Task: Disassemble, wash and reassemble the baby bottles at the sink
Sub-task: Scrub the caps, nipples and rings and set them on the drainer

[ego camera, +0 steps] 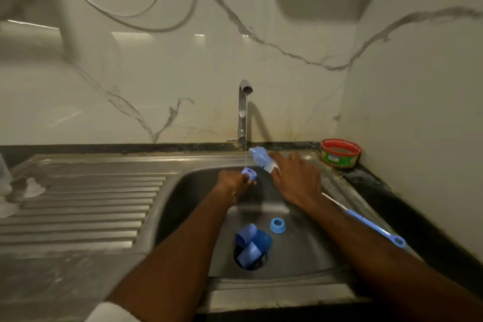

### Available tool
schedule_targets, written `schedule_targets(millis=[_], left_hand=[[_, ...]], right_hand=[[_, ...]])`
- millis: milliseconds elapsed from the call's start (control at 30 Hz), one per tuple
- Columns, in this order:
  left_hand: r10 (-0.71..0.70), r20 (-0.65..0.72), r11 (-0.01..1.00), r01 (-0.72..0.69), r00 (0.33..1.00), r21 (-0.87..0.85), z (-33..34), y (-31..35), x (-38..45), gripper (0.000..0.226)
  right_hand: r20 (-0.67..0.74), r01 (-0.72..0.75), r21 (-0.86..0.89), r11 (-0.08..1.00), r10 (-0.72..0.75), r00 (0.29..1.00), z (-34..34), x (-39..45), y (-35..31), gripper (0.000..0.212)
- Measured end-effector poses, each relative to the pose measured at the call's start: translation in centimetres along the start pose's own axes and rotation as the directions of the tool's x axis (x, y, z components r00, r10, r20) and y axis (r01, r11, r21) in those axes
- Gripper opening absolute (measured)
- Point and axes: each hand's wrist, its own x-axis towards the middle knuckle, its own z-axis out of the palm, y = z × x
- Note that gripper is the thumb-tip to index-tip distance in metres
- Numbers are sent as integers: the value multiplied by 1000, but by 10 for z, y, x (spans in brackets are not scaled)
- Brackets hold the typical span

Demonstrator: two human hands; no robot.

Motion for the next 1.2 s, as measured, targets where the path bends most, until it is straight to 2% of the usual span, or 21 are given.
schedule_targets(millis=[100,233,400,533,667,733,867,933,1000,1100,1200], left_hand=[[12,-83,988,-24,996,-154,11,6,-16,19],[110,-97,987,-121,989,-109,18,7,-16,6],[136,-124,976,-154,983,-154,13,9,-14,14],[126,-174,977,-152,977,-150,2,7,-2,13],[162,7,969,-158,987,-188,4,8,-7,17],[193,33,968,-185,981,-168,8,9,-10,20],[203,-180,942,-242,962,-232,5,15,-19,15],[181,-229,933,-240,957,-268,1,15,-21,7],[168,-151,945,-203,974,-258,1,14,-23,9],[156,70,944,-128,985,-304,11,14,-26,19],[158,81,942,-126,984,-311,12,13,-23,17]], right_hand=[[9,24,18,1000,-24,1000,-2,-4,-9,61],[-51,39,53,998,-36,998,-1,0,-19,46],[-31,-88,141,986,93,995,-3,11,-28,46],[12,-30,110,993,29,1000,11,6,-32,50],[-39,-33,69,997,36,999,3,14,-26,42],[-36,-64,43,997,65,997,-8,17,-24,38],[-59,-44,82,996,49,997,-7,7,-24,29],[-85,-17,138,990,29,996,-5,-1,-26,27],[-124,0,143,990,18,992,-6,-5,-29,30],[-164,-7,126,992,28,986,-11,-1,-33,36],[-139,-32,79,996,43,989,-13,2,-38,39]])
